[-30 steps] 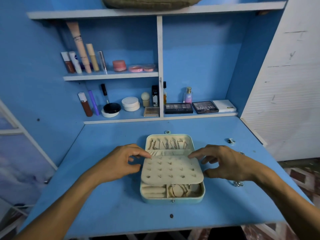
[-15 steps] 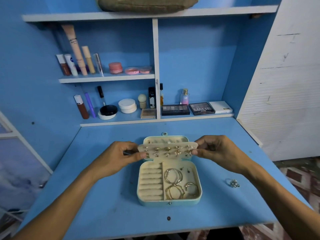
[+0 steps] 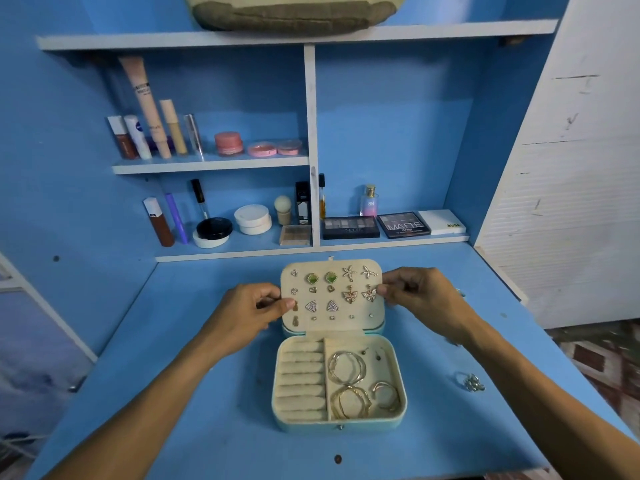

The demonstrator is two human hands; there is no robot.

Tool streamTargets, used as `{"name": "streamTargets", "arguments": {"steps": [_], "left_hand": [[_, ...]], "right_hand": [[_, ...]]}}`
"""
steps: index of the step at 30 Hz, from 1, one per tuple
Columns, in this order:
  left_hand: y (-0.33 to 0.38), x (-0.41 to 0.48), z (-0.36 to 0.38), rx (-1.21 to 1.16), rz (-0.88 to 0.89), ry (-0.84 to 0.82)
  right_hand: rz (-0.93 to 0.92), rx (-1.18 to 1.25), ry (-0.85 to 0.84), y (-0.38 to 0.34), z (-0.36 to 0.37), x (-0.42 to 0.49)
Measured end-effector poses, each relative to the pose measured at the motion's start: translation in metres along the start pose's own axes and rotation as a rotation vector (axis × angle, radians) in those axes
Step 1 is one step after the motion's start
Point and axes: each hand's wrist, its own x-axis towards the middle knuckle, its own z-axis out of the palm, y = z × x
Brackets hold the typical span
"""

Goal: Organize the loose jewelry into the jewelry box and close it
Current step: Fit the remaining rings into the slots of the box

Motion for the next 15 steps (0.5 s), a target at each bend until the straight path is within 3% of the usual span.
{"name": "streamTargets", "arguments": {"steps": [15], "left_hand": [[-0.005, 0.006, 0.011, 0.060, -0.137, 0.108]], "right_hand": [[0.050, -0.333, 0.112, 0.017, 0.019, 0.010]]}}
